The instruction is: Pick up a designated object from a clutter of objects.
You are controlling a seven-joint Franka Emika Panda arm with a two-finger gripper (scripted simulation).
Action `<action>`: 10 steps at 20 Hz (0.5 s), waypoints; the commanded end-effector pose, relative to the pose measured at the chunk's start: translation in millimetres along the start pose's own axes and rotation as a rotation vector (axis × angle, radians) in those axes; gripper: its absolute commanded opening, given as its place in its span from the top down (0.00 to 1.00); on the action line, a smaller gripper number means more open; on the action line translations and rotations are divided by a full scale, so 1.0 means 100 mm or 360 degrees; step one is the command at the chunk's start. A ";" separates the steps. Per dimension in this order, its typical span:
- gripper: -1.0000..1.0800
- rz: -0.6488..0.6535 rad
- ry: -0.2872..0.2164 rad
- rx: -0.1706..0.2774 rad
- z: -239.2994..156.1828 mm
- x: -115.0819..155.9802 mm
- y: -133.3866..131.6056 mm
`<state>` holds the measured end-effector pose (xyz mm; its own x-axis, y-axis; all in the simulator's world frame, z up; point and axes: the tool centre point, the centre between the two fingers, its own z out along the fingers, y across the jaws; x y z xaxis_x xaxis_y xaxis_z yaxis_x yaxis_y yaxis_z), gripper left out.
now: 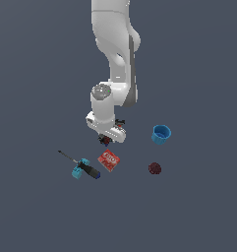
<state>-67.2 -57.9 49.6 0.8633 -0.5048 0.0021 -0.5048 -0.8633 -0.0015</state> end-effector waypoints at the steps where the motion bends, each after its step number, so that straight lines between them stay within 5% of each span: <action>1: 1.00 0.0003 -0.0003 -0.0003 0.02 0.00 0.01; 10: 1.00 0.0000 0.0000 0.0000 -0.14 0.08 0.01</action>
<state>-63.9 -61.3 58.2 0.8634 -0.5046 -0.0002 -0.5046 -0.8634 -0.0006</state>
